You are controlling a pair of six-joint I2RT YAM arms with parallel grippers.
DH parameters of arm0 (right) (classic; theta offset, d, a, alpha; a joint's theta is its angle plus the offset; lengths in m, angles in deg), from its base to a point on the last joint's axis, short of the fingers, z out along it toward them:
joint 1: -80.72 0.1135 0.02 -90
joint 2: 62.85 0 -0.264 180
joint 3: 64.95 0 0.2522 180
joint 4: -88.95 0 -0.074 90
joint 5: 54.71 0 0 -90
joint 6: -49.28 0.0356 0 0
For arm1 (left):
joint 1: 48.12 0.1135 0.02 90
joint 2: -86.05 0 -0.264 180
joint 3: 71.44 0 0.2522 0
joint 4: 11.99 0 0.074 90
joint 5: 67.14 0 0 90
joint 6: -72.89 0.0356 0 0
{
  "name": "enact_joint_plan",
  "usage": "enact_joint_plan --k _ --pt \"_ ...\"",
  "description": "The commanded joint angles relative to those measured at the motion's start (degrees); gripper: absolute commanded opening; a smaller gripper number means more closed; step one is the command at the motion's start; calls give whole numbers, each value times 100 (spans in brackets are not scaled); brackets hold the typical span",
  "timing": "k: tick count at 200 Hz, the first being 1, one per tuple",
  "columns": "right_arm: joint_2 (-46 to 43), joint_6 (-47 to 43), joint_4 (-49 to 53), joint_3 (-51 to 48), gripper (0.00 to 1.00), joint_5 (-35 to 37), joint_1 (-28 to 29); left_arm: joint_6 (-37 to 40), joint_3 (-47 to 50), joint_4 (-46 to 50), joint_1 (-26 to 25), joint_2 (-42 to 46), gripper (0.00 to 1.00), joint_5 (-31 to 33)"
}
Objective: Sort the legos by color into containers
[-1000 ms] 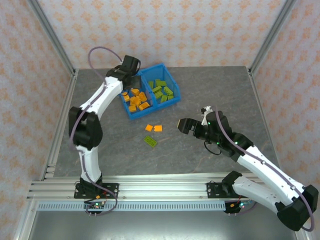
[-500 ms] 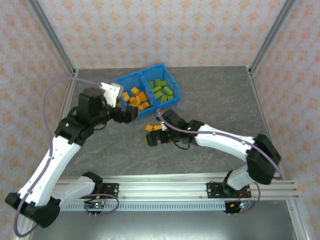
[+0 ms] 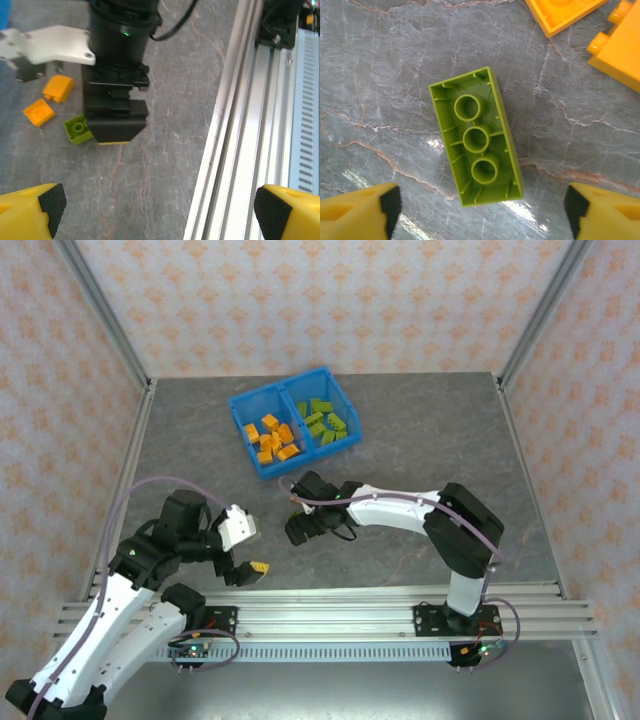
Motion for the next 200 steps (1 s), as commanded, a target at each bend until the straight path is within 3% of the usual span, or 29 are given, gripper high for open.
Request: enact_joint_plan --k 1,43,92,135,162,200 --pt "227 -82 7 184 79 194 49 566 185 -200 -102 -53 100 -121" --pt "542 119 -138 399 45 126 59 689 294 -258 -161 26 100 -38" --pt "111 200 -363 304 24 251 46 569 571 -530 -166 357 100 9" --pt "-702 185 -384 245 22 475 -60 577 401 -601 -161 545 100 -87" --pt "-1268 165 -443 223 22 547 -374 59 0 -915 -167 395 100 34" --pt "-1591 -9 -680 344 23 654 -1183 -1174 38 -2583 -163 209 100 261"
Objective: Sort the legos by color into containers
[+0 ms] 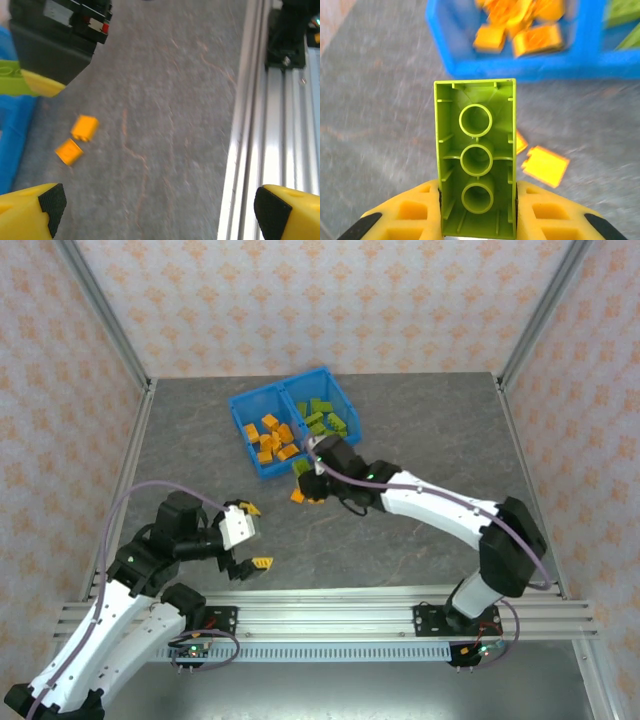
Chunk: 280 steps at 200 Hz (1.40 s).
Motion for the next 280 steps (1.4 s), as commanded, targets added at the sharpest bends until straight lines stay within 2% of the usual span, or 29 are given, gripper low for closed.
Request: enact_joint_plan --k 1,22,55,75,131,159,174,200,217,234,258,267,280 --pt "-79 -183 -201 98 23 258 -456 -987 27 -1485 -55 -62 100 177" --pt "187 -294 -415 378 23 158 -922 -1356 258 -2223 -54 -86 100 527" --pt "1144 -423 -534 1218 24 100 -1432 -1774 255 -2203 -56 98 100 1544" --pt "1853 -454 -490 1847 24 153 -1615 -1896 338 -2038 -52 332 100 1909" --pt "3891 -647 854 4247 27 913 -1685 -1568 387 -1667 -57 532 100 2072" --pt "4211 -558 1078 4728 42 966 -1691 -1575 412 -1683 -49 492 100 2079" --pt "4182 -509 1145 4805 46 971 -1688 -1836 458 -1823 -45 430 100 2218" --pt "3891 -459 1128 4665 50 808 -1691 -3457 399 -2003 -36 40 100 3269" --pt "3538 -396 1012 4405 52 641 -1686 -3986 15 -1495 -14 -433 100 4082" --pt "2941 -268 852 3933 53 403 -1694 -4580 -660 -569 63 -995 100 4941" --pt "1646 49 268 2528 58 -222 -1689 -4413 -1541 466 109 -1687 100 5044" --pt "1089 177 3 1899 61 -494 -1691 -4598 -1613 533 101 -1836 99 4820" --pt "285 321 -245 1029 64 -778 -1685 -5186 -1516 270 85 -1967 98 4169"
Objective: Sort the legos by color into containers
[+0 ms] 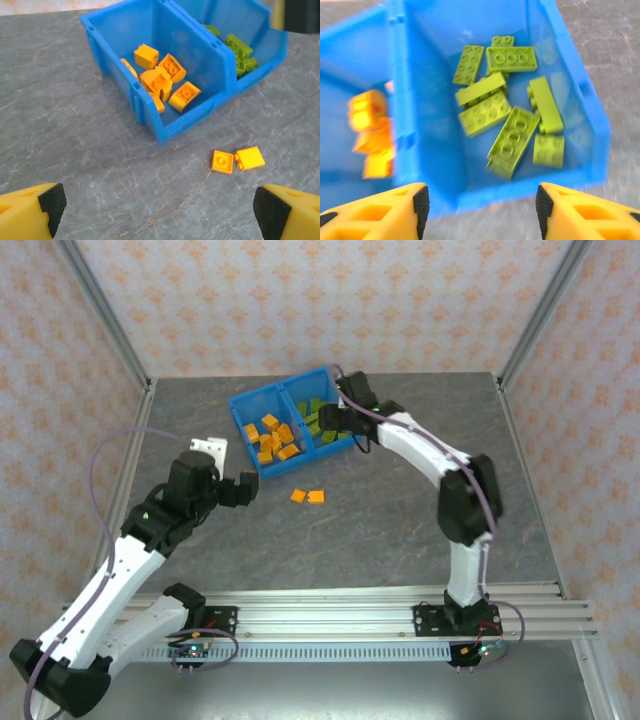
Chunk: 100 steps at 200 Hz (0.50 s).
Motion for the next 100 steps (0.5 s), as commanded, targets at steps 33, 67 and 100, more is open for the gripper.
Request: enact_joint_plan --k 33,67,100 --pt "-3348 990 -592 -2855 73 -787 45 -2180 -329 128 -1129 -1023 91 90" --pt "-4834 1530 -317 -3892 83 -887 60 -2805 -1163 172 -2109 -2756 87 564" --pt "-5417 1364 548 -4076 89 -693 61 -3439 -1835 -43 -2491 -4335 81 939"
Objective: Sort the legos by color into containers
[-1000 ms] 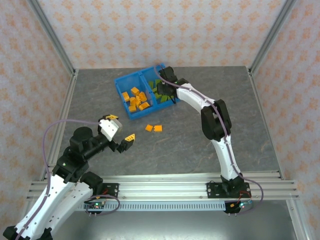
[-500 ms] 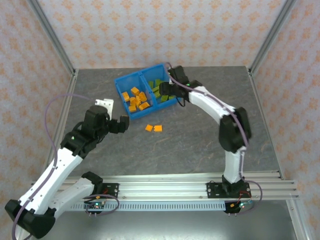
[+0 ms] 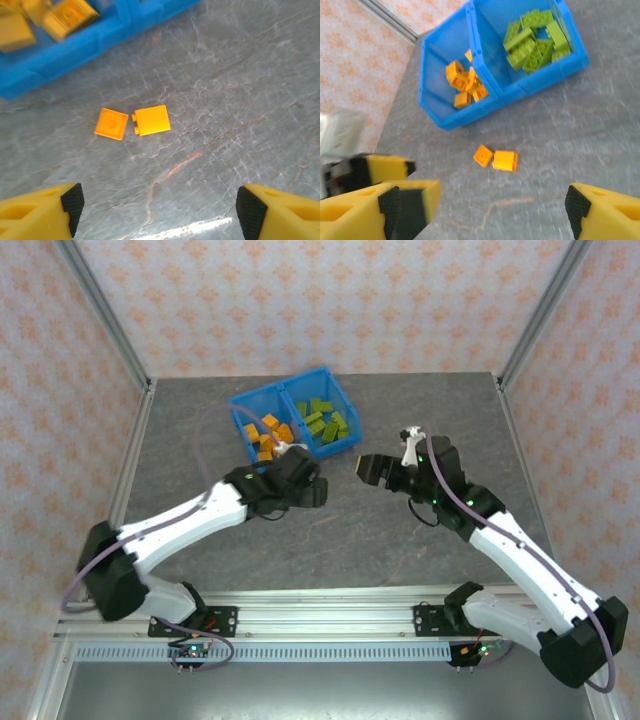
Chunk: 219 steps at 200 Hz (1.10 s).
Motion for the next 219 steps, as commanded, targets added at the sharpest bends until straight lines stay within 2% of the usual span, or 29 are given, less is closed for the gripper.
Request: enact_joint_plan --k 1,34,75,104,166,219 --pt "-314 84 645 -94 89 107 32 -795 -443 -60 -190 -841 81 591" --pt "-479 13 756 -178 95 193 38 -1288 -1084 -118 -258 -2077 74 657" --pt "-449 13 738 -239 99 184 32 -1515 -1525 143 -255 -2799 74 1555" --pt "-416 -8 703 -206 100 215 34 -1428 -1827 247 -237 -3227 72 1410" --pt "-341 20 673 -231 99 183 31 -1774 -1387 330 -238 -3184 71 1910" --pt "-234 50 641 -143 99 88 41 -1790 -1168 -22 -204 -3389 69 1442"
